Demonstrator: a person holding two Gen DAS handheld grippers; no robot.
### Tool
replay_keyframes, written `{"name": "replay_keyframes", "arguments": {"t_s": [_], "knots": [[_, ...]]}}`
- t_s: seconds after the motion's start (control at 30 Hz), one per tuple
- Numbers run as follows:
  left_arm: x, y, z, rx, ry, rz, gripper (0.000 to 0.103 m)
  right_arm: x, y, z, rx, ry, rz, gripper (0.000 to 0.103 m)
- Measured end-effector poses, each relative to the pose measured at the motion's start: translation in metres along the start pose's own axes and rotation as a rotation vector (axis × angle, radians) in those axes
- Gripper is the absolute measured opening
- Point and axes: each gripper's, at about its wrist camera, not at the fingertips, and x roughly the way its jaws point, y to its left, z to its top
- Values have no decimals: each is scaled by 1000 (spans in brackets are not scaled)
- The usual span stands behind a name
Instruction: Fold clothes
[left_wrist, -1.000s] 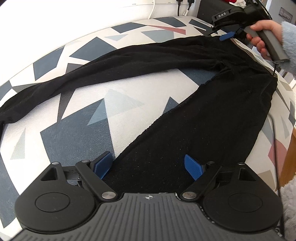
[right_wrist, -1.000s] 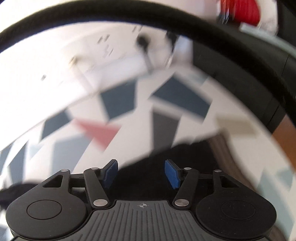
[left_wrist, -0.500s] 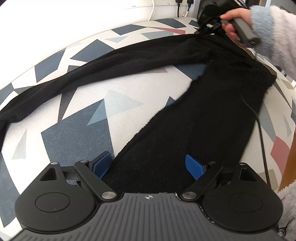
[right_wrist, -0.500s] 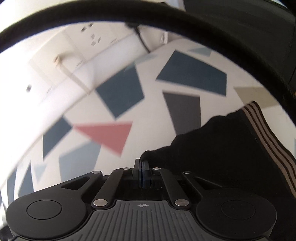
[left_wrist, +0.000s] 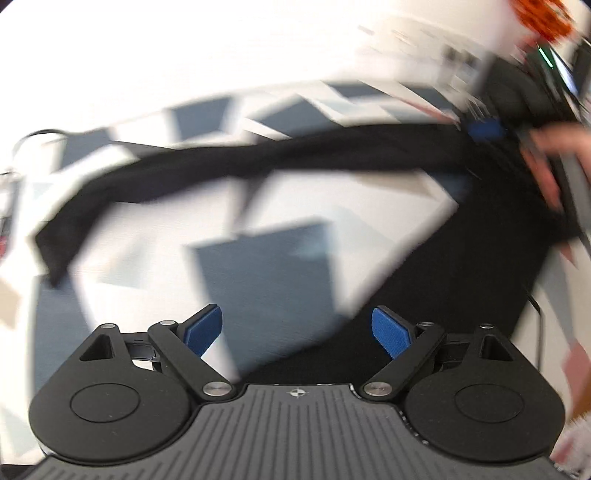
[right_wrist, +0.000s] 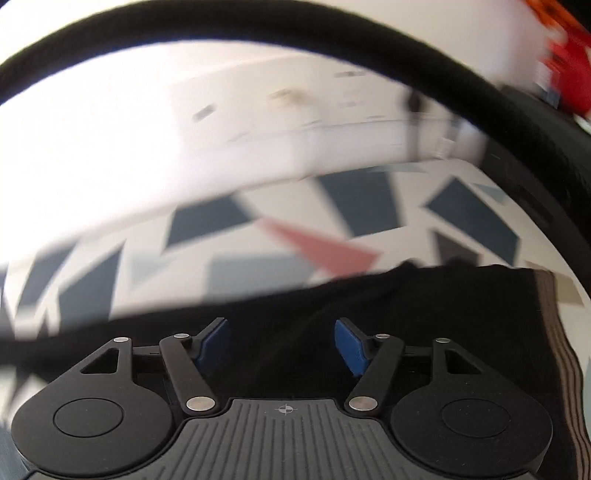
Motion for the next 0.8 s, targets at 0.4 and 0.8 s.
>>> {"name": "replay_keyframes", "arguments": {"t_s": [0.4,0.8], "knots": [[27,123,26,-209,-41,375,80,21,55,-30,-52,14,-29,64],[32,120,45,-94,-95,264,5,-27,110,-34,-200,0,109,75]]}}
